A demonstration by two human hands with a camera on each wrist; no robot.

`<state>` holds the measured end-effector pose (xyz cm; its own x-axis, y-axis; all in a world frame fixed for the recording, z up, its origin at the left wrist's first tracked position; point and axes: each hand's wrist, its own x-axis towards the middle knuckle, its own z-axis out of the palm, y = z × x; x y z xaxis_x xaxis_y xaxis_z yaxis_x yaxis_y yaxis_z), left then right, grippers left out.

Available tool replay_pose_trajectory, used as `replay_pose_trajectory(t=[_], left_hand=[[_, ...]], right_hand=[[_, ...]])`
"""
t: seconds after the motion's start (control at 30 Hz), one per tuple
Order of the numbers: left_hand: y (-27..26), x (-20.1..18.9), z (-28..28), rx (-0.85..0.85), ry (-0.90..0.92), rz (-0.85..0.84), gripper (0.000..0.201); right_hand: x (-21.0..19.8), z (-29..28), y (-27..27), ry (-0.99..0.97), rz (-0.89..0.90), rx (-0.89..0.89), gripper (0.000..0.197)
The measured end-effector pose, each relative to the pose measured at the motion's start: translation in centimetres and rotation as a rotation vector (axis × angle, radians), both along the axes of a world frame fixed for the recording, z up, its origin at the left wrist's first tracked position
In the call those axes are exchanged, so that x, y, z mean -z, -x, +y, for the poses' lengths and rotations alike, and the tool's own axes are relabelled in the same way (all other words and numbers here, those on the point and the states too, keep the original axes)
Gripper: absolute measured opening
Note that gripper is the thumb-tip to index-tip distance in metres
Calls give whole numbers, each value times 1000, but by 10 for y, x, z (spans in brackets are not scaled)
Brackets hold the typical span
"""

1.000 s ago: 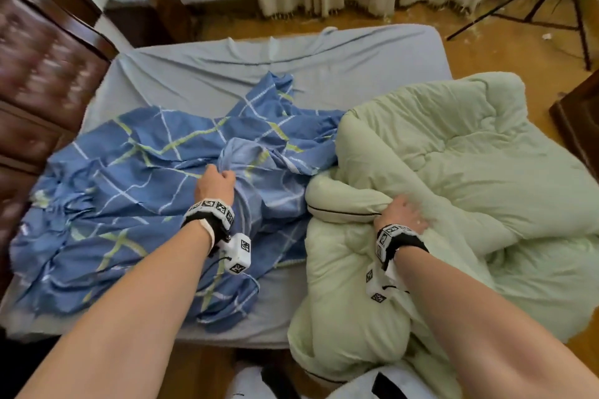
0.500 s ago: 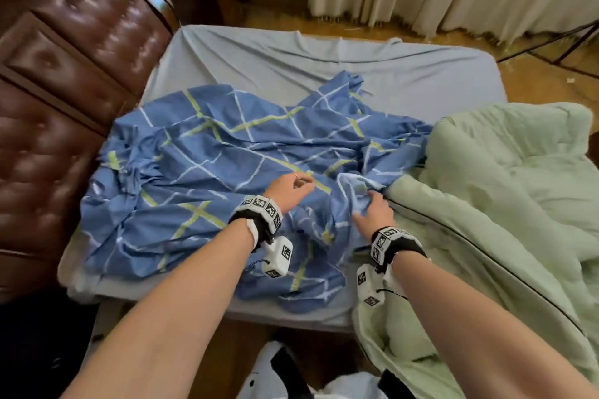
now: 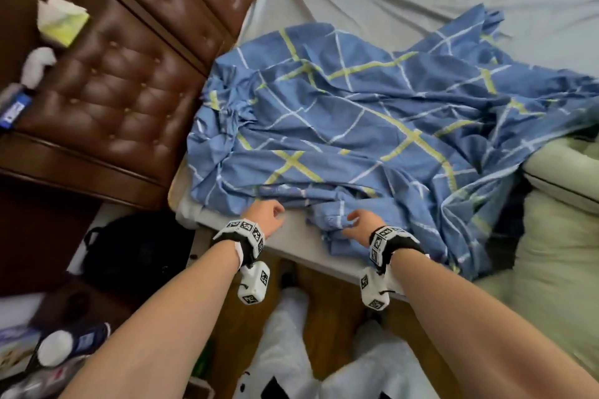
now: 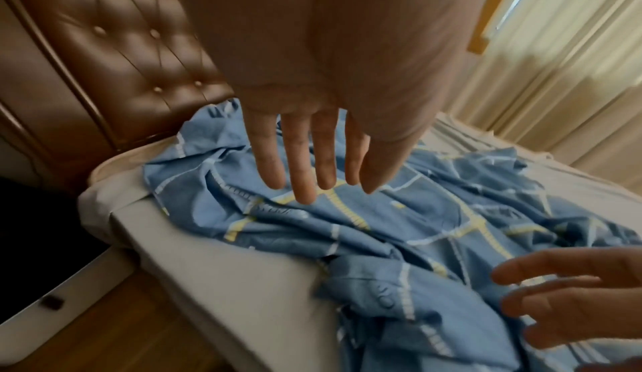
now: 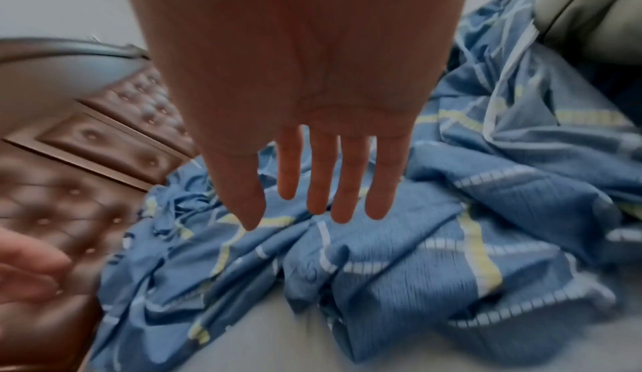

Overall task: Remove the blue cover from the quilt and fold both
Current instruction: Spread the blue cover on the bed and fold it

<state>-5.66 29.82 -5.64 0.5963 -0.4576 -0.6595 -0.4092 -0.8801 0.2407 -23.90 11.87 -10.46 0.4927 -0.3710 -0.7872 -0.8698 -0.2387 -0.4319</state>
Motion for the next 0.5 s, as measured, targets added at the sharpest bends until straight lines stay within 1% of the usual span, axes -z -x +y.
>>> replay_pose_trajectory(t=[0.07,0.13,0.2,0.23,0.27,0.3,0.33,0.37,0.4,0.43,0.47,0.5], left_hand=[[-15,40,3,79,-18,-1,43],[-28,93,-7,197,-25,10,62],[-33,150,-23,335,-5,24,79],[-34,177,-33,413,10,27,87],[-29,201,-41,497,7,43,95],[-22,220,-51,584,3,48,100],[-14,237,-61,672,18,23,101],[-6,251,-71,745,33,-6,95],[4,261,-79,790,72,-34,81],[11,270,-87,806,109,-43,61],[17,273,-92,791,122,-26,44],[21,272,-96,751,132,8,34]], right_hand=[[35,13,-9,-15,106,74,72],[79,25,-13,-10,205,214,93],[123,33,-12,69,305,334,114],[144,33,-12,123,353,327,120],[160,36,-8,168,408,276,120],[172,36,-4,222,451,228,114],[184,33,-1,291,473,203,100],[192,30,3,378,476,196,79],[200,27,9,468,463,204,57],[207,22,14,536,434,227,40],[211,19,18,554,386,262,31],[210,18,21,525,311,318,26]])
